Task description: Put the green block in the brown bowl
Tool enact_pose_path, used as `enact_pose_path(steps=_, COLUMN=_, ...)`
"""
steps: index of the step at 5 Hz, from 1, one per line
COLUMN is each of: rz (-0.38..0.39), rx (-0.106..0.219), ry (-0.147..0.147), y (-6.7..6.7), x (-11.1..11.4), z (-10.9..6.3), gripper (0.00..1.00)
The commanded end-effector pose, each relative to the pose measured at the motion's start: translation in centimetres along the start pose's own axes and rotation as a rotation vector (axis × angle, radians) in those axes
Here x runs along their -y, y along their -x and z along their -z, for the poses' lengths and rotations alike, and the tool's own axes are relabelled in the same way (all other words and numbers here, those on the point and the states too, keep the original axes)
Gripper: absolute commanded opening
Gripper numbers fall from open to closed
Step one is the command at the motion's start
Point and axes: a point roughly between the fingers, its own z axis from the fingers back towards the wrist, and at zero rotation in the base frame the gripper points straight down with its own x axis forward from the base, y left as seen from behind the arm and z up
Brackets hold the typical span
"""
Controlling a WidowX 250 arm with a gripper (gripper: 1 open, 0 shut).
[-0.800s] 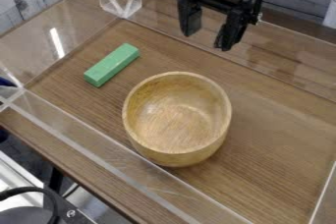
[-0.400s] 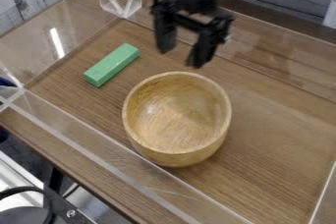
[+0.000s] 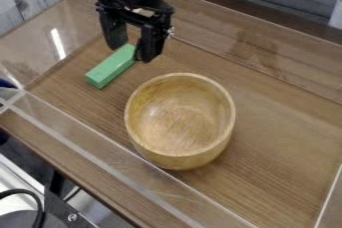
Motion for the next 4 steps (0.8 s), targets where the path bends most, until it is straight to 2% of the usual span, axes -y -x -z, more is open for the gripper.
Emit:
enact_pose_path(steps=1, rz=0.011, rx=0.049, ry=-0.029, y=-0.6, x=-1.6, z=-0.4, gripper=1.0)
enact_pose_path(steps=4, rz=0.071, rx=0.07, ry=-0.018, y=-2.5, x=-4.2, z=2.9, gripper=1.0)
